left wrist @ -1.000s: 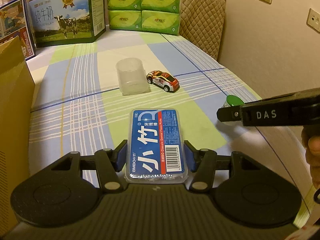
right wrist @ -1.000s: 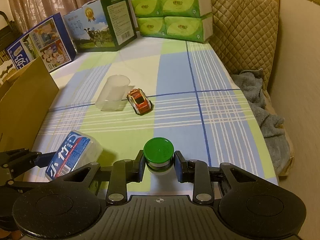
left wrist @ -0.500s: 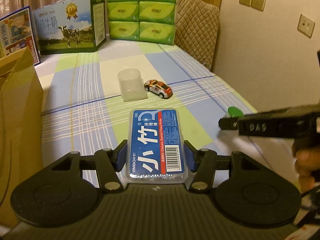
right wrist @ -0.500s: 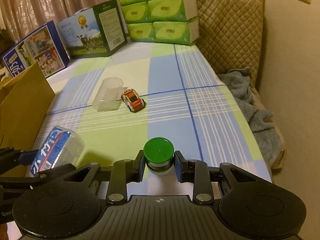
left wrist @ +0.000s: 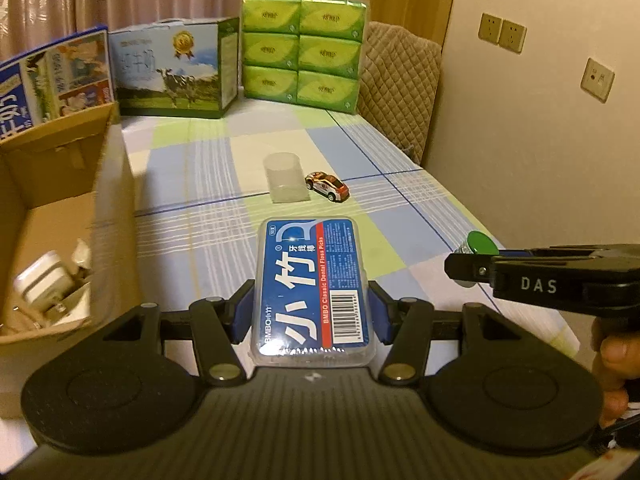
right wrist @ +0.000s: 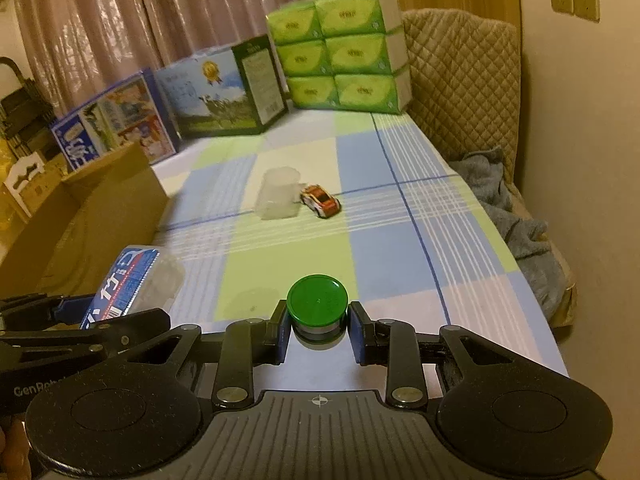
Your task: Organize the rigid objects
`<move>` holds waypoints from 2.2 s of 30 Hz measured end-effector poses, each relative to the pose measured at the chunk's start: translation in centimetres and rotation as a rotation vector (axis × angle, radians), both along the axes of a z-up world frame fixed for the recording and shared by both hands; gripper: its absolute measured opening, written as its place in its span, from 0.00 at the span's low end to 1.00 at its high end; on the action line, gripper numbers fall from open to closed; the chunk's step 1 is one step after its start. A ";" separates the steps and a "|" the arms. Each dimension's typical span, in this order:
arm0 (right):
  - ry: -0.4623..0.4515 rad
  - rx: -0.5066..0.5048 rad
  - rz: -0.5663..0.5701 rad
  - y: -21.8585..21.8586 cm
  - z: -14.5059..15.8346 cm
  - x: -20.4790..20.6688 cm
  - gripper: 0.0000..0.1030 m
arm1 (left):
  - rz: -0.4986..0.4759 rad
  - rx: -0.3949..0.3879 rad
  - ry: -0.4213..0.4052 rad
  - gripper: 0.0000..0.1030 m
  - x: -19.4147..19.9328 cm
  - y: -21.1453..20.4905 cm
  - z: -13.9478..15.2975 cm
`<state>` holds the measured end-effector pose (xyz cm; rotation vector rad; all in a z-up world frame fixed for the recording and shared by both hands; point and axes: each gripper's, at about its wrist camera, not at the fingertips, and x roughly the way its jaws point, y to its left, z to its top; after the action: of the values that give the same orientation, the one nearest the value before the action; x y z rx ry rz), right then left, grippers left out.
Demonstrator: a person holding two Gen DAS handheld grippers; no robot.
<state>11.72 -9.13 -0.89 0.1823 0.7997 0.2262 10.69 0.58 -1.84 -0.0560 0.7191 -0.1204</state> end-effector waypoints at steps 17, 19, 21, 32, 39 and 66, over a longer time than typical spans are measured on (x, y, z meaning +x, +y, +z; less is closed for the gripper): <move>-0.064 0.005 0.072 3.3 5.9 -4.3 0.26 | 0.085 -0.060 -0.049 0.51 -6.5 1.9 5.3; -0.072 0.004 0.078 3.7 6.7 -4.5 0.26 | 0.088 -0.059 -0.056 0.51 -7.0 2.1 6.0; -0.081 0.005 0.082 4.1 7.4 -4.7 0.26 | 0.096 -0.059 -0.063 0.51 -7.6 2.4 6.7; -0.149 0.005 0.151 7.0 11.4 -5.1 0.26 | 0.165 -0.045 -0.116 0.51 -9.4 5.1 10.0; -0.167 0.030 0.219 10.4 12.6 -5.1 0.26 | 0.233 -0.017 -0.147 0.51 -11.1 8.3 12.1; -0.086 0.000 0.435 24.6 8.7 3.2 0.26 | 0.349 0.031 -0.038 0.51 -5.8 23.3 8.1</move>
<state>14.91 15.46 7.79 -0.0045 0.7468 0.6398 4.88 23.87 6.30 -0.1485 0.6638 0.2228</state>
